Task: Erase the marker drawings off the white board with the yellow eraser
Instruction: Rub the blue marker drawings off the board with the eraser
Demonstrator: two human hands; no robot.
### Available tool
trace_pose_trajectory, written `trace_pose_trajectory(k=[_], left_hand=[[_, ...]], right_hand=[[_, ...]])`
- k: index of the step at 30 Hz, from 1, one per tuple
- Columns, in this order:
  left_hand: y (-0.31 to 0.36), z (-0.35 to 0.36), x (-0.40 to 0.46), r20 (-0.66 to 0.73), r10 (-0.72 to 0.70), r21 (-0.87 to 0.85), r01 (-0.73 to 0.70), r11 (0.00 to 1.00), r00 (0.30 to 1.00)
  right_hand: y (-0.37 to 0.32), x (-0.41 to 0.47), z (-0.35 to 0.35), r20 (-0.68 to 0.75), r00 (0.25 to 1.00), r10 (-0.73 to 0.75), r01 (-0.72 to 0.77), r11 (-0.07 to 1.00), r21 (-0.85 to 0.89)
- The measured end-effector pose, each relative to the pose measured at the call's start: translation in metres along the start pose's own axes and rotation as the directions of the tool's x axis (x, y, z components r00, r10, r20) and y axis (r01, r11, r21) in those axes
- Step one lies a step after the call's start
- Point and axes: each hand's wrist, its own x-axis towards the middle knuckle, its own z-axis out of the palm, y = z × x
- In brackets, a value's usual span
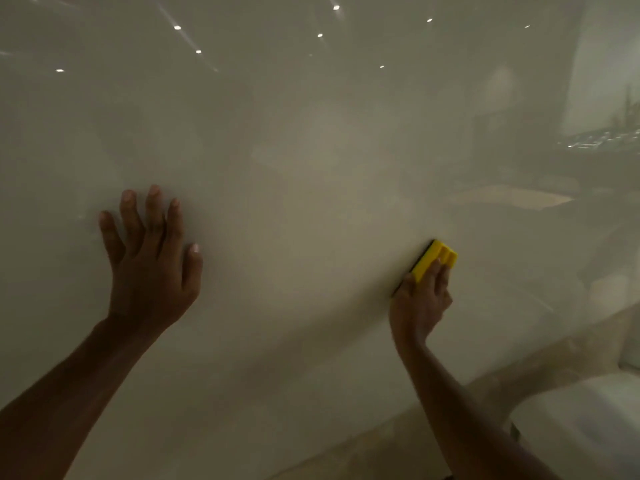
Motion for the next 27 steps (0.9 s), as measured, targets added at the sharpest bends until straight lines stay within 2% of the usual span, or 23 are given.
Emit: trace_pose_trajectory(k=[1, 2, 3, 4, 5, 6, 7, 8, 9, 10, 12, 13, 14, 15, 17, 18, 19, 20, 21, 22, 24, 26, 27], left_hand=[[0.003, 0.001, 0.007, -0.006, 0.001, 0.003, -0.001, 1.0, 1.0], [0.008, 0.003, 0.014, -0.012, 0.001, 0.002, -0.001, 1.0, 1.0], [0.012, 0.004, 0.021, -0.02, 0.001, 0.001, -0.001, 1.0, 1.0], [0.018, 0.005, 0.028, -0.03, 0.004, 0.001, -0.004, 1.0, 1.0], [0.025, 0.007, 0.035, -0.041, 0.011, -0.003, -0.011, 1.0, 0.999], [0.033, 0.009, 0.043, -0.053, 0.019, -0.006, -0.019, 1.0, 0.998], [0.04, 0.01, 0.049, -0.063, 0.026, -0.007, -0.027, 1.0, 0.998], [0.049, 0.012, 0.056, -0.075, 0.033, -0.01, -0.034, 0.999, 0.997], [0.057, 0.014, 0.063, -0.084, 0.039, -0.013, -0.041, 0.999, 0.996], [0.063, 0.015, 0.069, -0.092, 0.046, -0.011, -0.048, 0.999, 0.995], [0.075, 0.02, 0.079, -0.106, 0.056, -0.005, -0.057, 0.998, 0.993], [0.079, 0.02, 0.082, -0.108, 0.059, -0.002, -0.059, 0.998, 0.992], [0.083, 0.021, 0.086, -0.111, 0.065, 0.0, -0.066, 0.998, 0.992], [0.087, 0.023, 0.09, -0.111, 0.072, -0.003, -0.072, 0.997, 0.991], [0.095, 0.025, 0.1, -0.113, 0.085, -0.007, -0.086, 0.996, 0.99], [0.099, 0.027, 0.104, -0.114, 0.087, -0.007, -0.088, 0.996, 0.99], [0.105, 0.028, 0.109, -0.117, 0.086, -0.008, -0.088, 0.996, 0.989], [0.111, 0.029, 0.113, -0.12, 0.085, -0.01, -0.087, 0.996, 0.989], [0.117, 0.029, 0.118, -0.125, 0.084, -0.012, -0.086, 0.996, 0.989], [0.124, 0.03, 0.123, -0.127, 0.084, -0.016, -0.087, 0.996, 0.988], [0.136, 0.032, 0.134, -0.131, 0.086, -0.023, -0.089, 0.996, 0.988], [0.146, 0.034, 0.142, -0.134, 0.085, -0.023, -0.089, 0.996, 0.987], [0.15, 0.035, 0.146, -0.138, 0.086, -0.022, -0.09, 0.996, 0.987]], right_hand=[[-0.012, -0.005, 0.0, 0.002, 1.0, -0.015, 0.015, 1.0, -0.004], [-0.023, -0.012, 0.001, 0.006, 0.993, -0.121, 0.121, 0.992, -0.017], [-0.032, -0.023, 0.003, 0.018, 0.953, -0.302, 0.303, 0.952, -0.042], [-0.037, -0.037, 0.006, 0.052, 0.854, -0.518, 0.52, 0.851, -0.076], [-0.04, -0.051, 0.008, 0.127, 0.685, -0.717, 0.728, 0.68, -0.089], [-0.042, -0.062, 0.009, 0.241, 0.483, -0.842, 0.873, 0.483, -0.06], [-0.042, -0.064, 0.009, 0.332, 0.292, -0.897, 0.953, 0.302, -0.021], [-0.04, -0.053, 0.007, 0.375, 0.161, -0.913, 0.984, 0.179, 0.013], [-0.037, -0.036, 0.004, 0.361, 0.131, -0.923, 0.989, 0.147, 0.017], [-0.033, -0.016, 0.001, 0.312, 0.204, -0.928, 0.977, 0.212, -0.007], [-0.016, 0.034, -0.009, 0.142, 0.527, -0.838, 0.85, 0.522, -0.072], [-0.005, 0.056, -0.015, 0.035, 0.693, -0.72, 0.72, 0.689, -0.076], [0.006, 0.077, -0.023, -0.063, 0.819, -0.57, 0.568, 0.822, -0.044], [0.015, 0.094, -0.03, -0.125, 0.903, -0.41, 0.415, 0.909, 0.019], [0.021, 0.117, -0.037, -0.13, 0.984, -0.121, 0.138, 0.983, 0.125], [0.018, 0.121, -0.038, -0.123, 0.992, -0.038, 0.056, 0.989, 0.141], [0.016, 0.121, -0.038, -0.14, 0.99, -0.031, 0.049, 0.99, 0.132], [0.013, 0.114, -0.036, -0.164, 0.98, -0.11, 0.127, 0.987, 0.099], [0.014, 0.102, -0.033, -0.156, 0.949, -0.273, 0.282, 0.959, 0.034], [0.018, 0.084, -0.029, -0.094, 0.877, -0.472, 0.469, 0.882, -0.05], [0.03, 0.043, -0.021, 0.095, 0.623, -0.777, 0.782, 0.613, -0.113], [0.04, 0.036, -0.023, 0.257, 0.369, -0.893, 0.929, 0.358, -0.09], [0.039, 0.049, -0.028, 0.304, 0.281, -0.91, 0.96, 0.27, -0.078]])
